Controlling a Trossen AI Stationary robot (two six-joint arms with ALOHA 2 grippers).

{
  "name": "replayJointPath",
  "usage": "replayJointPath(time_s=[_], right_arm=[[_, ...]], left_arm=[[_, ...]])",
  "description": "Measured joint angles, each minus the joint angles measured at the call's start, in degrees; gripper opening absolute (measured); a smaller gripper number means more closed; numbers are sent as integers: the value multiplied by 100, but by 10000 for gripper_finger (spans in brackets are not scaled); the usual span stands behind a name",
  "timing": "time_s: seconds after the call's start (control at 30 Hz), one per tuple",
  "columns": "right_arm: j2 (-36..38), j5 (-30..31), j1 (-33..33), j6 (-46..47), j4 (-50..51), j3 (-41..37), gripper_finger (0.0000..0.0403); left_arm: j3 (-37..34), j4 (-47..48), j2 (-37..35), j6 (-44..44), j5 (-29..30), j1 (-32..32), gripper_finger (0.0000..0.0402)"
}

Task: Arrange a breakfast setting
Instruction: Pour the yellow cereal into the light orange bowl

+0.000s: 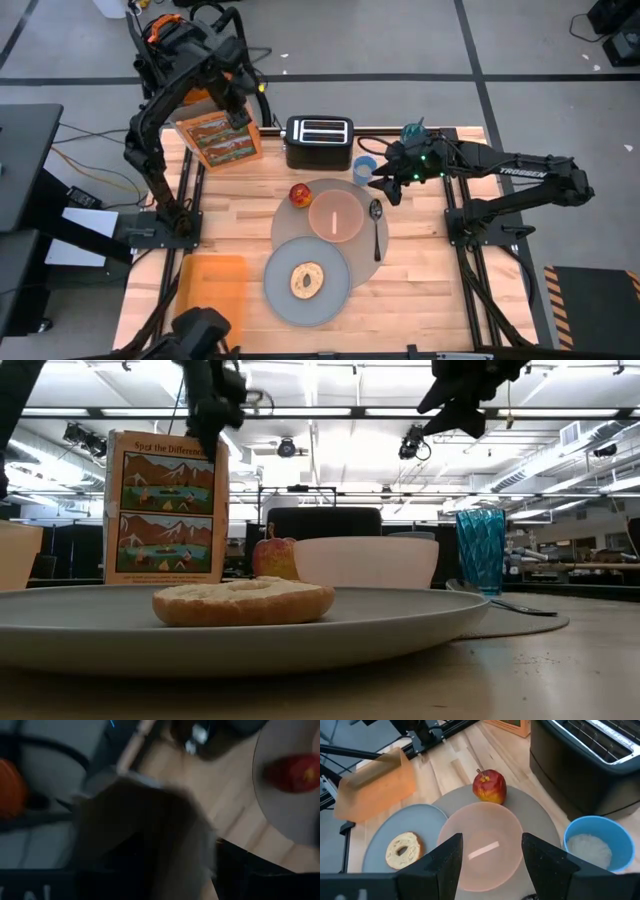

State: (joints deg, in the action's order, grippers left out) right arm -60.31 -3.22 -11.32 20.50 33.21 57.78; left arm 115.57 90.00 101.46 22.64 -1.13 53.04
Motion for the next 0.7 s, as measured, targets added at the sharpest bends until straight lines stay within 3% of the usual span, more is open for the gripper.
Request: replayJointPath(time_s=[0.13, 0.27, 0.47, 0.7], right_arm=[[0, -119, -126, -130, -27, 0, 210], [0, -131, -203, -329, -167, 0, 210], [43, -136, -227, -612, -760, 0, 209], [331, -267, -226, -1346, -1467, 0, 194]], left_arm=[[-713, 5, -70, -81, 13, -86, 191], [-980, 3, -101, -108, 68, -244, 145], [-611, 7, -102, -122, 202, -422, 16], [159, 11, -604, -428, 208, -546, 6]])
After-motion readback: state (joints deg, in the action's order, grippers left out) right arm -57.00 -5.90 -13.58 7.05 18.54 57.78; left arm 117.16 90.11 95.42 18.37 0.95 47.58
